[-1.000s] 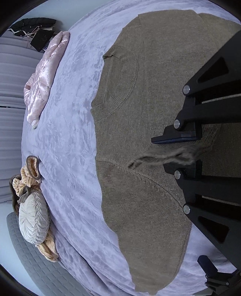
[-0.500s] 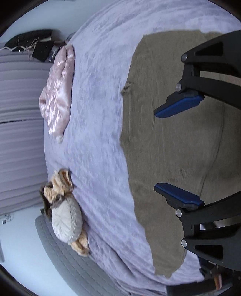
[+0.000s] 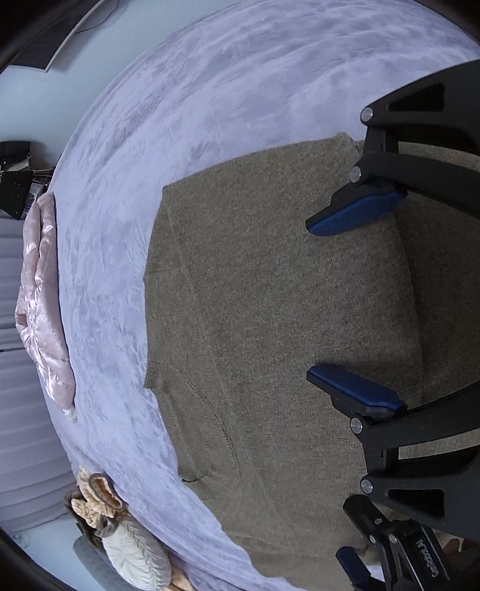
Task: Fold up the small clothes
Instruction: 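Reach the left tool to the other sleeve cuff and close on it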
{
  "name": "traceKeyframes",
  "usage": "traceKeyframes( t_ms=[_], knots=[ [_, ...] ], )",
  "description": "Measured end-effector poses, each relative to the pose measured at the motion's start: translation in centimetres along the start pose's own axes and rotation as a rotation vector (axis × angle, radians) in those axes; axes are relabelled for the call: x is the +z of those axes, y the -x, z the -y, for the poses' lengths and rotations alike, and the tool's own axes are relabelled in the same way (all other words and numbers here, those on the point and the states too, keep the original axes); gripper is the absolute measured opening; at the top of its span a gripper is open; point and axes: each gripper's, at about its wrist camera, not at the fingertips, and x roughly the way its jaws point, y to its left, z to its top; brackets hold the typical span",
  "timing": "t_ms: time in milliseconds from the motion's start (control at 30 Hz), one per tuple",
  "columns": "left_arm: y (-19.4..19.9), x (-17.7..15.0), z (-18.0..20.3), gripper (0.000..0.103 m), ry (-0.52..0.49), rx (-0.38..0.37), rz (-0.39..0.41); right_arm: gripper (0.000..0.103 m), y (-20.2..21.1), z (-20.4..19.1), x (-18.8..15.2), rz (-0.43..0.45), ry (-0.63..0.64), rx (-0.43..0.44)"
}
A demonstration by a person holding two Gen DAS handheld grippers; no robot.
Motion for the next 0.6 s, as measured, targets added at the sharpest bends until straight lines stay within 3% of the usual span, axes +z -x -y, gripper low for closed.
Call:
traceKeyframes(
  t_ms=[167, 333, 467, 600],
  knots=[
    [1.2, -0.6, -1.6, 0.103, 0.027, 0.021, 0.008, 0.08, 0.1, -4.1, -1.2, 0.038, 0.108, -0.025],
    [3.9, -2.5, -5.6, 0.103, 0.095, -0.002, 0.041, 0.08, 1.0, -6.7, -2.0, 0.054, 0.198, -0.017],
    [5.7, -4.9, -12.5, 0.103, 0.249, -0.017, 0.072, 0.08, 3.1, -5.5, -2.2, 0.082, 0.134, 0.058],
    [7.0, -7.4, -22.0, 0.103, 0.483, -0.001, 0.116, 0.08, 4.3, -6.8, -2.9, 0.093, 0.167, 0.099]
  ],
)
